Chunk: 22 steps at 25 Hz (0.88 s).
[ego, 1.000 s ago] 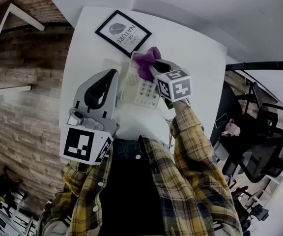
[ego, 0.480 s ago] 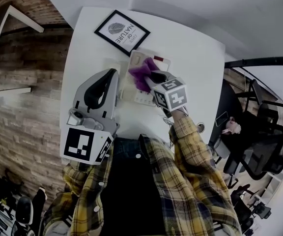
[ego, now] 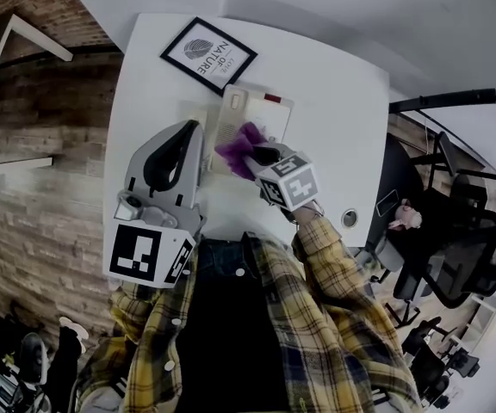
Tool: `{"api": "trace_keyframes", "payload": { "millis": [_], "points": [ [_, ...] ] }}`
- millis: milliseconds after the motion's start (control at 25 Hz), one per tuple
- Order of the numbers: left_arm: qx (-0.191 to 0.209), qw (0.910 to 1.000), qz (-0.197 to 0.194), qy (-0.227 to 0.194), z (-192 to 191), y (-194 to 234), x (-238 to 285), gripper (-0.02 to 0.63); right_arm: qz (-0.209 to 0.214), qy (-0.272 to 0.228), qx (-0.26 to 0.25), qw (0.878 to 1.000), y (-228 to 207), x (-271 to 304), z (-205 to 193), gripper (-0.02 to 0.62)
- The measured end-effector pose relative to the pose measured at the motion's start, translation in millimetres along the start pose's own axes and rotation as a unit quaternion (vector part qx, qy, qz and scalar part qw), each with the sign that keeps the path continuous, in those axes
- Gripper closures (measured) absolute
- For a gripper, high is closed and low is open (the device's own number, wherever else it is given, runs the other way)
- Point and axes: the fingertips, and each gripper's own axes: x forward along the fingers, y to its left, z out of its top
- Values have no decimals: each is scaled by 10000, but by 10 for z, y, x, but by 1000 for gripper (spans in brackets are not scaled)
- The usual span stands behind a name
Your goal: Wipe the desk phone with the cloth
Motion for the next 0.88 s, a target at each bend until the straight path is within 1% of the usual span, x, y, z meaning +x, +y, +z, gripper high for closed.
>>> {"api": "trace_keyframes", "payload": {
  "millis": [120,240,320,440,640,760,880],
  "points": [
    [5,10000,-21,12,-10,-14,-5,592,84,142,-113,9998,128,17,-139,535],
    [17,10000,-42,28,-16,-25,-13,592,35,180,-233,9996,208,27,-226,535],
    [30,10000,-71,26,-5,-40,-13,592,23,163,-196,9997,221,21,-243,535],
    [45,9999,-100,20,8,-69,-24,592,120,217,-125,9996,250,3,-293,535],
    [58,9999,-115,41,5,-64,-22,592,161,235,-146,9995,323,-13,-398,535],
    [77,9999,-126,48,19,-62,-24,592,275,325,-151,9990,382,-23,-463,535],
    [83,9999,-122,62,20,-56,-17,592,315,297,-109,9990,407,-31,-499,535]
  ]
}}
